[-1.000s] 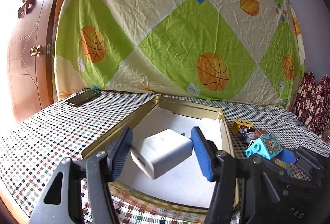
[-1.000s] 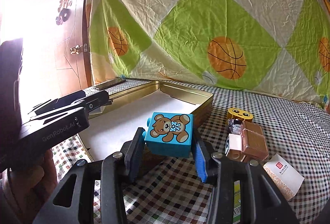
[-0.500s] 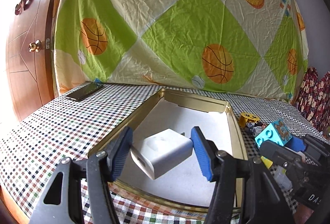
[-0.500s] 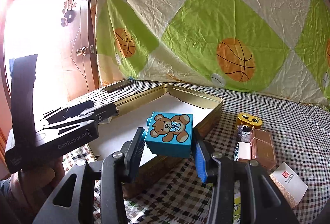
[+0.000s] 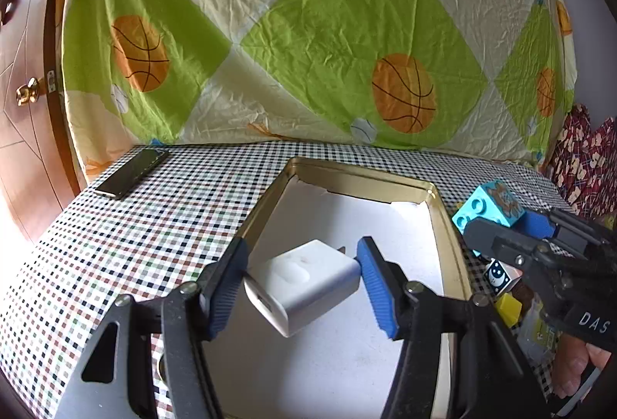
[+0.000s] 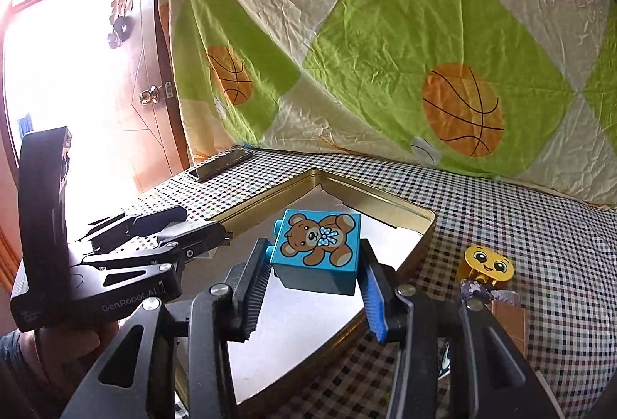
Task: Organize rigid objects
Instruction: 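Lower the held blue block and white charger over the tin's white interior, then open both tools to drop the block and charger into the tin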
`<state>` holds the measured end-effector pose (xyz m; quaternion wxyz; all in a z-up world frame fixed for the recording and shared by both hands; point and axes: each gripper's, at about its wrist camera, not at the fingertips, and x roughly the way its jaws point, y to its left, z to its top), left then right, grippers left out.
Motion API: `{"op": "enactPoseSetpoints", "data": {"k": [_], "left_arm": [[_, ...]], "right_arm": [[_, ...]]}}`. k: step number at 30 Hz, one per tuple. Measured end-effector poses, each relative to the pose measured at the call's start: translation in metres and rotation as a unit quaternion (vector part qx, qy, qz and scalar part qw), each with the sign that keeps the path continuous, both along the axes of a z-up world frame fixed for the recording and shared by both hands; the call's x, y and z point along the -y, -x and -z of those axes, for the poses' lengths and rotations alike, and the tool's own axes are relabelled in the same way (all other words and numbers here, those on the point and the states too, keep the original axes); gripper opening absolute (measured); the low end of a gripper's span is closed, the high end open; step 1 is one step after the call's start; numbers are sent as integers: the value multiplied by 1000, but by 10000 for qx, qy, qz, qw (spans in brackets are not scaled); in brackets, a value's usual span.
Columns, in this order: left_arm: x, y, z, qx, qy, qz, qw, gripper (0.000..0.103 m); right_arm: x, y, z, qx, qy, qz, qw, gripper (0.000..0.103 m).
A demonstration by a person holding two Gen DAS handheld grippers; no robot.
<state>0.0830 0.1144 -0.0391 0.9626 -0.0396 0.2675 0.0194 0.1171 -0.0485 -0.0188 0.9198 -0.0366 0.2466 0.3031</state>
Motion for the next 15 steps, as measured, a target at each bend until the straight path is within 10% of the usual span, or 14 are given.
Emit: {"op": "enactPoseSetpoints", "data": {"k": [15], "left_arm": [[4, -73, -2, -1052, -231, 213, 9940, 59]], "right_arm": [[-32, -69, 23, -959, 561, -85, 9938, 47]]}}
